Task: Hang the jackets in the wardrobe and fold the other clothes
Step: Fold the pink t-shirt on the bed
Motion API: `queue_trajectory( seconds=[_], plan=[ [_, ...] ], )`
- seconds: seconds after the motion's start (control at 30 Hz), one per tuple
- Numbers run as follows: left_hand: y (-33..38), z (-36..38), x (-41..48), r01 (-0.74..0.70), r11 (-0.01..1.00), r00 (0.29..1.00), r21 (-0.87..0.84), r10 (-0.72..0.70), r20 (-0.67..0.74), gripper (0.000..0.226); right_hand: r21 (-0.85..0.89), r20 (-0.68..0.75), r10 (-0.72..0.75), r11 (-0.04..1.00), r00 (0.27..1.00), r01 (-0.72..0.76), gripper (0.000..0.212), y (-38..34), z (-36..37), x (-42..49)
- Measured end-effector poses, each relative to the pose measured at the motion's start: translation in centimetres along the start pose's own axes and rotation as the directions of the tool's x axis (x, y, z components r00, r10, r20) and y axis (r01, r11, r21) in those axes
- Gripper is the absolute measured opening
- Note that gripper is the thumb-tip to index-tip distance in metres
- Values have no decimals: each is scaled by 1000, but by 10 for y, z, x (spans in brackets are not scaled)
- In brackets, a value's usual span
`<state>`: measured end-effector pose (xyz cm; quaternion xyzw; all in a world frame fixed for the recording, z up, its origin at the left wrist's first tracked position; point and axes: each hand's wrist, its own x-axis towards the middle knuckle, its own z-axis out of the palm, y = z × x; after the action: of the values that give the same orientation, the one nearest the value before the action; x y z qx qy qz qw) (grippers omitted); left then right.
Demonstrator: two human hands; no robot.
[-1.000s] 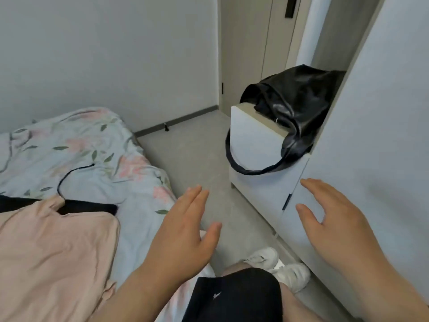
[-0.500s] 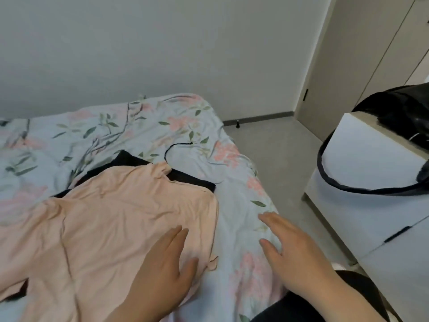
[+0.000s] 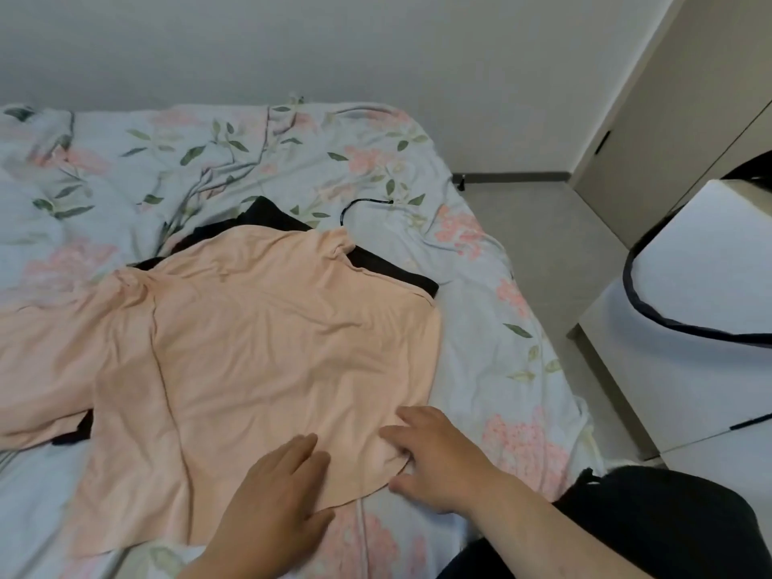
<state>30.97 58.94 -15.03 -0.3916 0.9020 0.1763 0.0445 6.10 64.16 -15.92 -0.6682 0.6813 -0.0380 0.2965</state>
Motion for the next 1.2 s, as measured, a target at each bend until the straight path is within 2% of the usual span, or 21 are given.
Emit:
queue_trajectory(
  seconds=[0.07,0.1,0.17,0.27,0.4,0.63,0.83,0.93,1.03,1.1,1.17,1.2],
  plan=[
    [-6,3,-3,-30,999,997,-19,29,-70,34,-101,-49,-56,994,997,51,47,-2,10,8],
    [-8,3,-3,-32,998,996,-50,28,-86,27,-116,-98,-78,991,992,67,37,-2,13,11],
    [-12,3,-1,-27,995,993,-91,15,-121,30,-96,-170,-92,992,981,76,26,1,12,15],
    [-15,1,2,-57,994,990,-89,45,-134,29,1,-222,-58,998,973,60,23,12,4,10],
    [-10,7,11,-83,995,988,-47,76,-136,35,172,-226,137,980,965,-99,20,37,-26,-7],
    [6,17,40,-139,990,963,-30,129,-235,32,124,-316,304,952,899,-278,27,110,-80,-63],
    [43,8,65,-201,979,957,-28,190,-218,27,38,-381,395,910,836,-412,26,151,-98,-107],
    [66,9,72,-216,960,972,-180,193,-134,20,-63,-276,467,863,840,-501,23,154,-99,-115],
    [74,9,75,-232,919,971,-319,200,-130,18,-43,-136,463,880,876,-472,35,136,-91,-109],
    [72,2,78,-223,904,973,-365,187,-133,36,-13,-149,400,914,905,-406,44,121,-82,-97],
    [60,-6,86,-179,904,963,-389,80,-257,48,-14,-190,299,952,935,-307,42,103,-72,-79],
    [50,-11,91,-113,927,935,-358,-23,-354,51,-11,-202,254,965,946,-261,41,95,-67,-69]
  ],
)
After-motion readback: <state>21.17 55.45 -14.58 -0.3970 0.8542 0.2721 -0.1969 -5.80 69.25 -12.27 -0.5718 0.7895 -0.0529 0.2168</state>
